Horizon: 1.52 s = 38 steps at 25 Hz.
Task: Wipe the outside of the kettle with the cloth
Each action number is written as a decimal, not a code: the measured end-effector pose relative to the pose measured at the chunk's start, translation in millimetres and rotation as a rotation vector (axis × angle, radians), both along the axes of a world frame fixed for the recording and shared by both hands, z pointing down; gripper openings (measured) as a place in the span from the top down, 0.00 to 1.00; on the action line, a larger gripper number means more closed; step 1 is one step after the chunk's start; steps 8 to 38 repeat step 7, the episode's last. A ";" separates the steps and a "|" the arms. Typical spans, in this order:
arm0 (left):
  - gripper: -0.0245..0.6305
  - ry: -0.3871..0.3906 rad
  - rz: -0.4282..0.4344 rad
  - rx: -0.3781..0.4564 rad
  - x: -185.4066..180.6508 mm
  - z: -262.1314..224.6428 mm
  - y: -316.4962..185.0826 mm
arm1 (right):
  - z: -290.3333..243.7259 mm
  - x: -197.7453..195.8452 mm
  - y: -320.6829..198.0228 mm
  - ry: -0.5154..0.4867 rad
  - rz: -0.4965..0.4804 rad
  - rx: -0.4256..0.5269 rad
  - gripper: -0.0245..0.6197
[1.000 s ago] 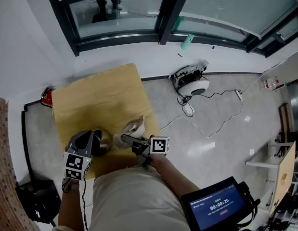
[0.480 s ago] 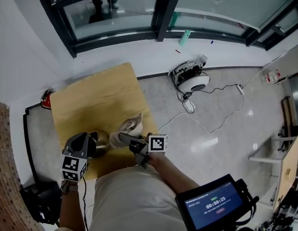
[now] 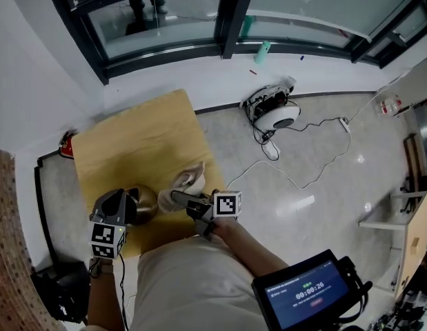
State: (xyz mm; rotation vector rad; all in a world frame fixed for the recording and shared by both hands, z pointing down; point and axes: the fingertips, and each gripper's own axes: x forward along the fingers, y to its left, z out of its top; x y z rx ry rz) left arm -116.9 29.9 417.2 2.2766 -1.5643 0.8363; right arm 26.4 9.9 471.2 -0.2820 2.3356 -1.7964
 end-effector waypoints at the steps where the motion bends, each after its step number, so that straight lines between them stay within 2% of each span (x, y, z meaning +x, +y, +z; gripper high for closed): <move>1: 0.97 -0.002 -0.001 0.001 -0.2 0.3 -0.4 | 0.0 0.6 0.4 0.001 0.000 0.000 0.58; 38: 0.97 -0.018 -0.011 0.004 -2.7 3.2 -1.4 | 1.5 3.4 2.1 -0.001 -0.013 0.017 0.58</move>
